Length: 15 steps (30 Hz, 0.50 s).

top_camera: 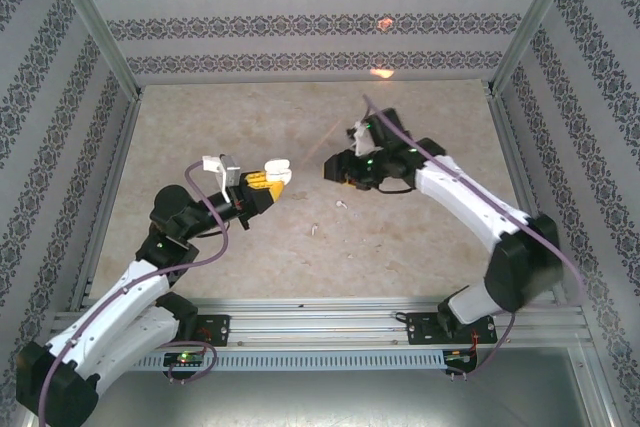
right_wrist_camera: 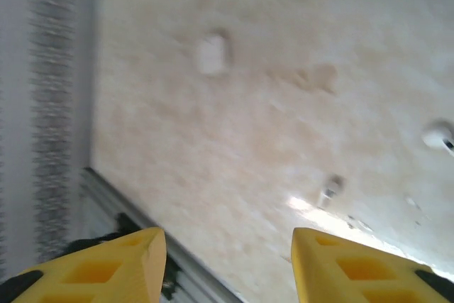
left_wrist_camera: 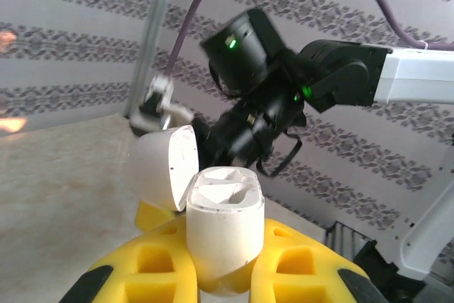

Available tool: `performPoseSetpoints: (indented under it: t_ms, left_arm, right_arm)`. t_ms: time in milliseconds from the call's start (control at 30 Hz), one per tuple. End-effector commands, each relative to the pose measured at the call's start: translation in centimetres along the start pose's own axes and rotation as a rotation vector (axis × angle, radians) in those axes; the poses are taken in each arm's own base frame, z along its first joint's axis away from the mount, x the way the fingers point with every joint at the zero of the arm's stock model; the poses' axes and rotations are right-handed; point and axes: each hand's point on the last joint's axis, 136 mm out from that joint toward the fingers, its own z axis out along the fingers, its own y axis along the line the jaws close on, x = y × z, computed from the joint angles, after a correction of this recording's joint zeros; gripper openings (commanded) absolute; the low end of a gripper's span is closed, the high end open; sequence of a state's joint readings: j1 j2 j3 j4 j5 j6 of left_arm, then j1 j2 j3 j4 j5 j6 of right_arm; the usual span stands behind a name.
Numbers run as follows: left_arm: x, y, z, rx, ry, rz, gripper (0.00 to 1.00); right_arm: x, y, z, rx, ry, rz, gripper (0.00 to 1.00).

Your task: Insert wireless bluetooth earbuds into charging case

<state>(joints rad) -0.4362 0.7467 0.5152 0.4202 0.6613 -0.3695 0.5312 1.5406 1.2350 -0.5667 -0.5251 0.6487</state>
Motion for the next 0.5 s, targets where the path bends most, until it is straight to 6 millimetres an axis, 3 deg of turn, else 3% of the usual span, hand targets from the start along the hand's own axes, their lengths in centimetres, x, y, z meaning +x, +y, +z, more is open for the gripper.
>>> performPoseSetpoints:
  t_ms: [0,233,467]
  left_arm:
    - [1.9,1.5,-1.1,-0.098,0.05,0.012,0.0]
    - [3.1,1.6,-2.1,-0.123,0.077,-0.002,0.0]
    - [4.1,1.7,-2.5,-0.128,0.086,-0.026,0.0]
  right_arm:
    - [2.4,-2.8,3.6,0.188,0.095,0.006,0.49]
    - [5.2,-5.2,10.2,0.296,0.268,-0.012,0.45]
    - [5.6,-6.4,12.0,0.337,0.296,-0.038,0.33]
